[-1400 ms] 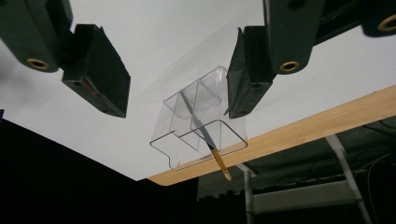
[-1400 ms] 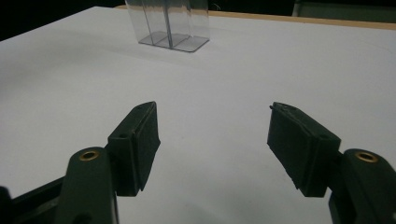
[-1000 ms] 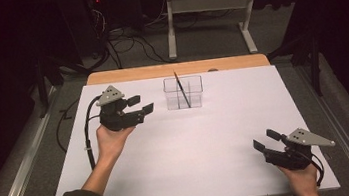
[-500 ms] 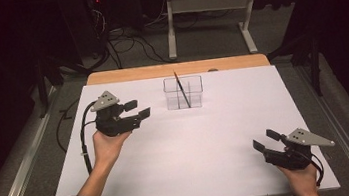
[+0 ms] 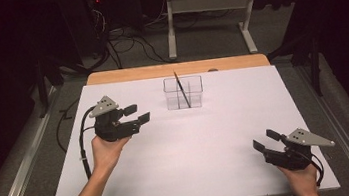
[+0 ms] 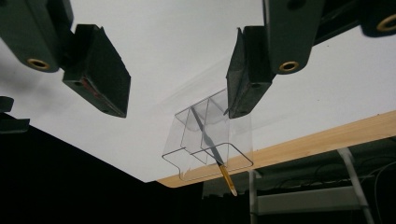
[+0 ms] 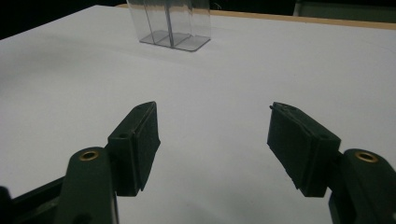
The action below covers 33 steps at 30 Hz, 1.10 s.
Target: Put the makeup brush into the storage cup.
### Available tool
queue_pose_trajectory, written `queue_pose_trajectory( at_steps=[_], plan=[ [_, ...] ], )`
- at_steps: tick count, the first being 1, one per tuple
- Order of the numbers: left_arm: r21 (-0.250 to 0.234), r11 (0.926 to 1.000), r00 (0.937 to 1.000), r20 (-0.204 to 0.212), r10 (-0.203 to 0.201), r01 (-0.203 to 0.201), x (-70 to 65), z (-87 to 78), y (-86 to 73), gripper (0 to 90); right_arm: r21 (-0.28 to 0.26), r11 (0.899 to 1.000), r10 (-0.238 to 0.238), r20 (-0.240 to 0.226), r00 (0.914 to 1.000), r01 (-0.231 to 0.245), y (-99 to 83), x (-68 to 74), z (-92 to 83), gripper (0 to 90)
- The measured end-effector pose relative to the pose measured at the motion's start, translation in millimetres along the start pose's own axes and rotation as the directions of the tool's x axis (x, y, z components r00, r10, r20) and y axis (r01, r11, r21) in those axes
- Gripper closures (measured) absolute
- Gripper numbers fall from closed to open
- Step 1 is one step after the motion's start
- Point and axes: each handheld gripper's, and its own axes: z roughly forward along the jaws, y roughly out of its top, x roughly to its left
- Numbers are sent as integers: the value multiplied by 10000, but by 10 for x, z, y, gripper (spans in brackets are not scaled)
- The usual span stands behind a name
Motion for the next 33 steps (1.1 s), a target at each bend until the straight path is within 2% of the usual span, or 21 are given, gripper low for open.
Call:
queue_pose_trajectory(
  at_steps=[19, 26, 33],
  plan=[
    [-197, 9998, 10000, 35, 73, -72, -74, -131, -76, 402, -13, 10000, 37, -8, 10000, -37, -1, -3, 2, 357],
    [-126, 9998, 9999, 49, 151, -150, -102, -165, -104, 402, -11, 10000, 67, 9, 10000, -67, -1, -4, 0, 357],
    [-90, 10000, 10000, 94, 7, -6, -96, -185, -155, 400, -15, 10000, 74, -1, 10000, -74, 0, -4, 1, 357]
  ],
)
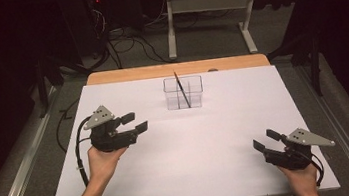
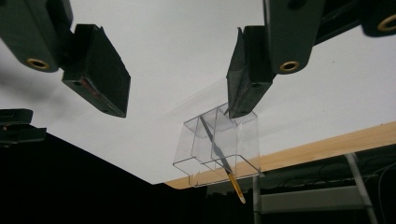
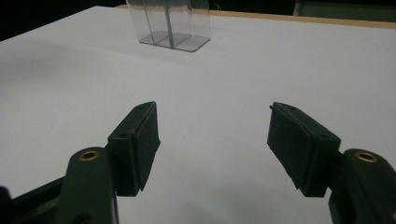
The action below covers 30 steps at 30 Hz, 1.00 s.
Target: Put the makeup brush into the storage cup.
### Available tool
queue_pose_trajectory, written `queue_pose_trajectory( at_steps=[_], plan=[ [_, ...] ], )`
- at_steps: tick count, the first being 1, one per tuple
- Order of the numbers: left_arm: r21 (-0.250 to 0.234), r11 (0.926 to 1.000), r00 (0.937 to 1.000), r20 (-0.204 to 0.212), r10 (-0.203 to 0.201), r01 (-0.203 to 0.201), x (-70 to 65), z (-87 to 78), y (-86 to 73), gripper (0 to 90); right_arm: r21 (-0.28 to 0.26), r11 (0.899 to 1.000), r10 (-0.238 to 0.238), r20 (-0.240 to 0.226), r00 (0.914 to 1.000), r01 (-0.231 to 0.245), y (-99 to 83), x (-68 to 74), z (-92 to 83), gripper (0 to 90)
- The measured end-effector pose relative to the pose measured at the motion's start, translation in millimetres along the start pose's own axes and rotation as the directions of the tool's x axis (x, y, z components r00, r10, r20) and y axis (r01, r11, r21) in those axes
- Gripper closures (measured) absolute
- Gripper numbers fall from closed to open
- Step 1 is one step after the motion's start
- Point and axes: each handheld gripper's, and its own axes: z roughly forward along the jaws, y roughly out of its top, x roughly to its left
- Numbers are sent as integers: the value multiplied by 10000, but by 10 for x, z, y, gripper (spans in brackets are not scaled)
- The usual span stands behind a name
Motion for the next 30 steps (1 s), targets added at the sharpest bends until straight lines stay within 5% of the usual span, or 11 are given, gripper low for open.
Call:
queue_pose_trajectory(
  at_steps=[30],
  plan=[
    [-22, 9998, 9993, -317, -178, 177, 35, -105, -239, 395, -12, 10000, -15, -14, 10000, 15, 2, 1, 1, 357]
  ],
)
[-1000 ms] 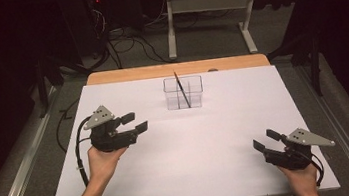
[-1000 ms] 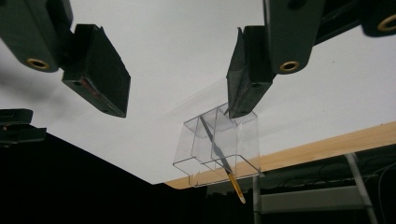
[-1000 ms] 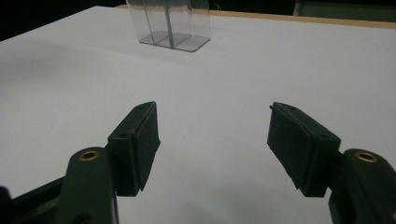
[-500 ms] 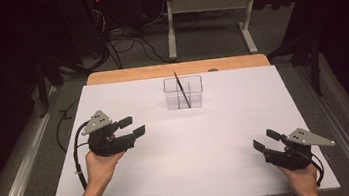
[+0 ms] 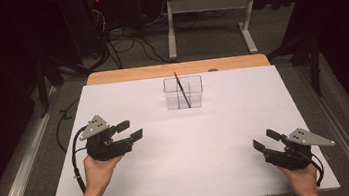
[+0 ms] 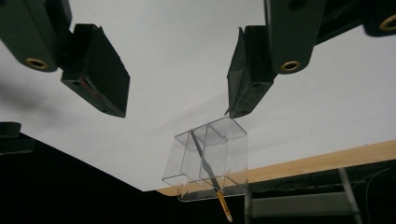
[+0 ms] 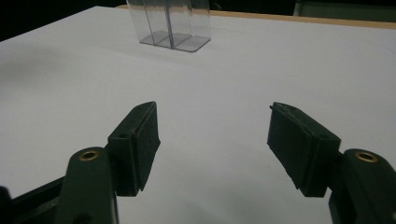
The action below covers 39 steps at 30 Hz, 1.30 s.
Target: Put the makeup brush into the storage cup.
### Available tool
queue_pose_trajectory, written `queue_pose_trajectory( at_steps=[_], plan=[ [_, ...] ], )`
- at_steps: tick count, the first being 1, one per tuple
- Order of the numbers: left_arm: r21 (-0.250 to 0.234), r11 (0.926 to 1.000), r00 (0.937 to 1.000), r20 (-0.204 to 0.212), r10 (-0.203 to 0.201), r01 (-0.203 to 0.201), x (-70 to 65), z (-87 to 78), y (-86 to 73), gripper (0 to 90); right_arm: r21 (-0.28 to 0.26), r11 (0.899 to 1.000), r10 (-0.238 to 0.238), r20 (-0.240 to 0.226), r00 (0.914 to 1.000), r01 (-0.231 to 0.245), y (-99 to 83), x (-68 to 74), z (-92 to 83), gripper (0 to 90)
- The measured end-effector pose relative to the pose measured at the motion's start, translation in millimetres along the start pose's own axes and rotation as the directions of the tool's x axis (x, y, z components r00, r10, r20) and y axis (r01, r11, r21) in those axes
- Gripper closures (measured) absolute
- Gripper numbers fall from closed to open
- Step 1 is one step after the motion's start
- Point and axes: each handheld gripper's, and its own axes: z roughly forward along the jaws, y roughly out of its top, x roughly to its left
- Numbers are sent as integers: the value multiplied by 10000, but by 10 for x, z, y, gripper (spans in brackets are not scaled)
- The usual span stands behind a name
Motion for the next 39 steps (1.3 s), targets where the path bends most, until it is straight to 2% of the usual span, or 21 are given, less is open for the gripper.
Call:
queue_pose_trajectory(
  at_steps=[39],
  plan=[
    [96, 9997, 9996, -215, -200, 202, 20, 30, -244, 394, 4, 10000, -6, -15, 10000, 6, 3, 3, 2, 357]
  ],
)
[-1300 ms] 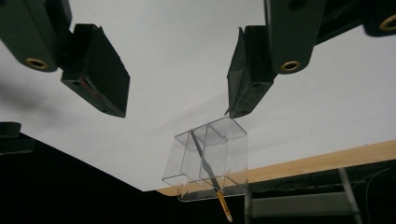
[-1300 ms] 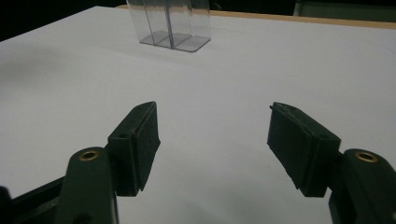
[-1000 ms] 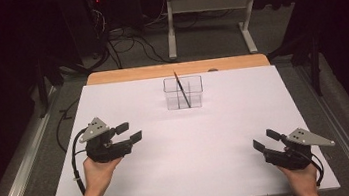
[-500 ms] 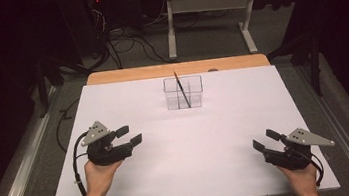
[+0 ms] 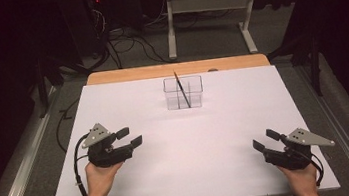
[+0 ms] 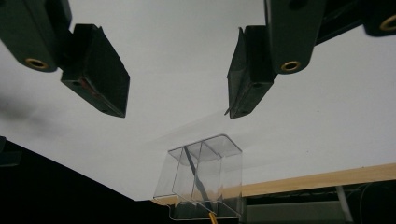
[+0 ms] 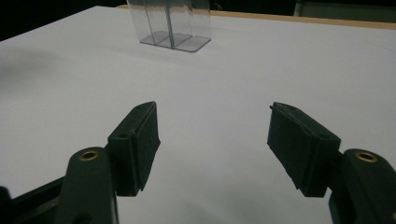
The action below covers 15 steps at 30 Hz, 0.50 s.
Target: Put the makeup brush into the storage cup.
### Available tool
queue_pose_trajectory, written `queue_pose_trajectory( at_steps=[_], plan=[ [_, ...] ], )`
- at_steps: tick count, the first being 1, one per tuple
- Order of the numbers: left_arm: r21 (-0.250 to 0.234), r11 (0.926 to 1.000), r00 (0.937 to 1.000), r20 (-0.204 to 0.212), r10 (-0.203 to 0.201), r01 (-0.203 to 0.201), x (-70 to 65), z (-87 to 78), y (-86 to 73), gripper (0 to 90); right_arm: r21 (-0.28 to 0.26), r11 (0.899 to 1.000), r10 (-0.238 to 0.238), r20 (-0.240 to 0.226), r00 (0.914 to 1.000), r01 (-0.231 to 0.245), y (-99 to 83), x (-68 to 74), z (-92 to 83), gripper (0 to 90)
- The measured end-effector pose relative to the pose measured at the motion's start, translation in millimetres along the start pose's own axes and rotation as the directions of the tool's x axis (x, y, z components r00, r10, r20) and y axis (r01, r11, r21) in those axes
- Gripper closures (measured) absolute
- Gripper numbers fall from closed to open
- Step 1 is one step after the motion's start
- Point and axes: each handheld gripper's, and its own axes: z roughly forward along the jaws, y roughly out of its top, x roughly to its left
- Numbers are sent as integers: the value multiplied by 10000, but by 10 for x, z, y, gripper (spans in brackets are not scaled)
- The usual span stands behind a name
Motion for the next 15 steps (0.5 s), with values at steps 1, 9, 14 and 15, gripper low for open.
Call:
queue_pose_trajectory(
  at_steps=[1, 9, 14, 15],
  plan=[
    [-4, 10000, 10000, -7, -1, 1, 1, 0, -4, 394, 3, 10000, 1, 0, 10000, -1, 0, 0, 0, 357],
    [-41, 10000, 9999, -93, -60, 60, 22, -6, -35, 393, 16, 10000, -20, 12, 10000, 20, 0, -2, 1, 357],
    [-67, 9999, 9998, -135, -114, 113, 33, -11, -66, 393, 15, 10000, -21, -7, 10000, 22, 0, -1, 2, 357],
    [-68, 9999, 9998, -144, -122, 121, 32, -10, -73, 392, 20, 10000, -18, -12, 10000, 18, -1, 0, 2, 357]
  ],
)
